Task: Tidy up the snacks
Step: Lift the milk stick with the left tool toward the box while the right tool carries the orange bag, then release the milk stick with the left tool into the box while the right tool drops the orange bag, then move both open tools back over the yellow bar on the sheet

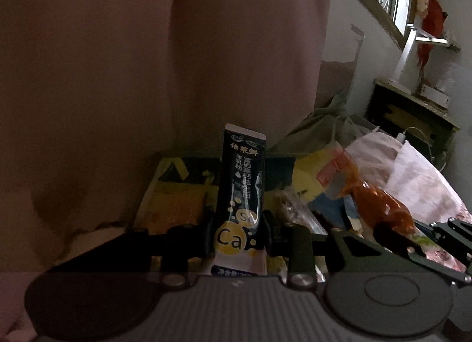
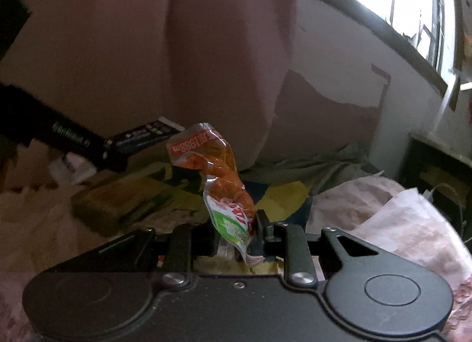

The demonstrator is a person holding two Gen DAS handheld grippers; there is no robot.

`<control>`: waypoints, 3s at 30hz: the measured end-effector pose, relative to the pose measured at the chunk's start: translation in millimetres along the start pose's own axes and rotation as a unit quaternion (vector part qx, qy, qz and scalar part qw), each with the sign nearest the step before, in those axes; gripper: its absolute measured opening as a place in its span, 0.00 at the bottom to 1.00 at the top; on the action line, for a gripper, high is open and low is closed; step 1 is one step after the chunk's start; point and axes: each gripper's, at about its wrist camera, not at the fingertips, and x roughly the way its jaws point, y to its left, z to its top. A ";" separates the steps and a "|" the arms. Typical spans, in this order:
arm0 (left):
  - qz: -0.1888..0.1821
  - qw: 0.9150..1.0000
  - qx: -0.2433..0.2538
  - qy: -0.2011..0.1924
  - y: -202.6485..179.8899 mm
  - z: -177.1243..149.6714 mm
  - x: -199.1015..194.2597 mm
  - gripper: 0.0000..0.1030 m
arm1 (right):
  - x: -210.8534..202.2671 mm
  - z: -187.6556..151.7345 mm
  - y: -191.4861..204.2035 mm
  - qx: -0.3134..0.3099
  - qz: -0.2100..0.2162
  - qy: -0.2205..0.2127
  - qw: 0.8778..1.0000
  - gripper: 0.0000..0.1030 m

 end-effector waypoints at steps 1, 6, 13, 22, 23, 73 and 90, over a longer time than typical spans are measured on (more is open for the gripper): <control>0.002 1.000 0.001 0.000 -1.1 0.4 6.6 0.34 | 9.8 0.2 -2.9 0.007 0.001 0.003 1.000 0.25; 0.015 1.000 -0.004 0.009 0.8 -3.9 41.6 0.34 | 48.5 -4.2 -4.6 0.008 0.001 0.022 1.000 0.25; 0.025 0.999 -0.014 0.036 10.8 -19.2 73.5 0.34 | 76.0 -6.0 9.7 -0.008 0.010 0.031 0.999 0.25; 0.019 0.996 -0.054 0.068 31.6 -25.7 97.3 0.34 | 92.4 -7.6 27.0 -0.034 0.011 0.048 0.998 0.26; 0.019 0.996 -0.054 0.069 32.0 -25.9 98.2 0.34 | 92.6 -7.5 28.0 -0.036 0.010 0.049 0.998 0.26; 0.041 0.998 -0.010 -0.043 -5.2 -44.4 -115.8 1.00 | -138.2 2.4 -19.4 0.116 -0.001 -0.034 0.993 0.99; 0.079 0.996 -0.015 0.030 -9.6 -125.3 -185.2 1.00 | -210.5 -47.3 25.1 0.095 0.000 0.044 0.995 0.99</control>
